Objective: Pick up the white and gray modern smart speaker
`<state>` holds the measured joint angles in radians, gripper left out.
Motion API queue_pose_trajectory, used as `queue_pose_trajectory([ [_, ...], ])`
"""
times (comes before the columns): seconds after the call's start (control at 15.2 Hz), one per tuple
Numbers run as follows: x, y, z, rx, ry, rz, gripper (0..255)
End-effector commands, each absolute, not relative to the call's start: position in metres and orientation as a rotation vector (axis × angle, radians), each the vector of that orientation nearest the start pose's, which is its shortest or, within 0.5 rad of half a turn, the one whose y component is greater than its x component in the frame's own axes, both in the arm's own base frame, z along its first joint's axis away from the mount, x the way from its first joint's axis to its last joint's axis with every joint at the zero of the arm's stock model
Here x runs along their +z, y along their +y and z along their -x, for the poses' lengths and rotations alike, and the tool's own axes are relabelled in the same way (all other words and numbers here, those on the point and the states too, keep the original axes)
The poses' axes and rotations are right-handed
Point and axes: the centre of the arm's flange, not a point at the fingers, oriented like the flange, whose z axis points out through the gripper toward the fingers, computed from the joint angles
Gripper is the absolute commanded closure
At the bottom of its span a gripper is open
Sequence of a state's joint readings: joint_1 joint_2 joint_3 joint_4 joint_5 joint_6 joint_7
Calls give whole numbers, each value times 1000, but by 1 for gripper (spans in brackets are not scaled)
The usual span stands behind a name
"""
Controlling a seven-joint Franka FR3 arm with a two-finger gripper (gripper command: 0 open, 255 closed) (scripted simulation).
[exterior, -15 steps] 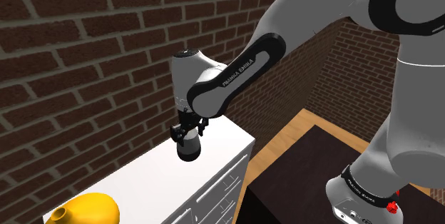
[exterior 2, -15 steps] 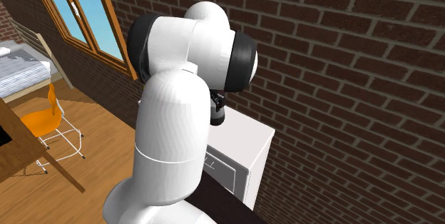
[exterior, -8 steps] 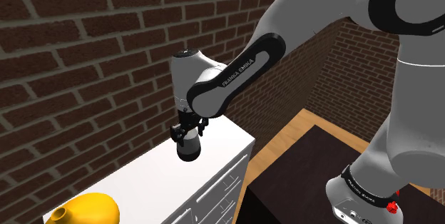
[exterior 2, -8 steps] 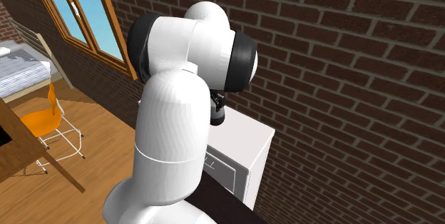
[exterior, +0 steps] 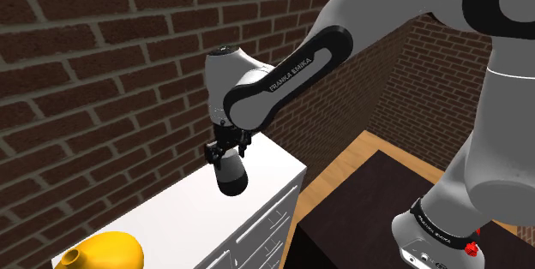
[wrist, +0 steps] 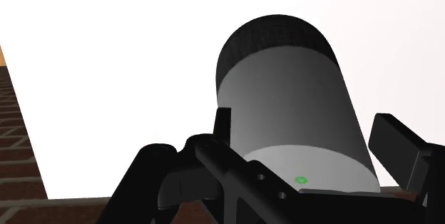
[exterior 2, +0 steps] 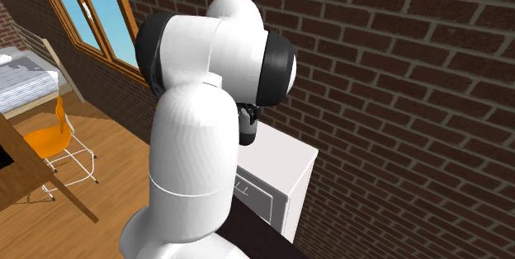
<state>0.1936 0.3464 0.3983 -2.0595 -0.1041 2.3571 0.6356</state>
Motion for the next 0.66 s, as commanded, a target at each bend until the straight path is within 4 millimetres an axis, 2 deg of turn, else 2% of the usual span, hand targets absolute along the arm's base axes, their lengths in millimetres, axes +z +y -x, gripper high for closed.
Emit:
queue_pose_trajectory([
  [0.0, 288, 324, -492, 75, -17, 3102, 255],
  [0.46, 325, 324, -492, 75, -17, 3102, 255],
  [0.59, 326, 324, -492, 75, -17, 3102, 255],
])
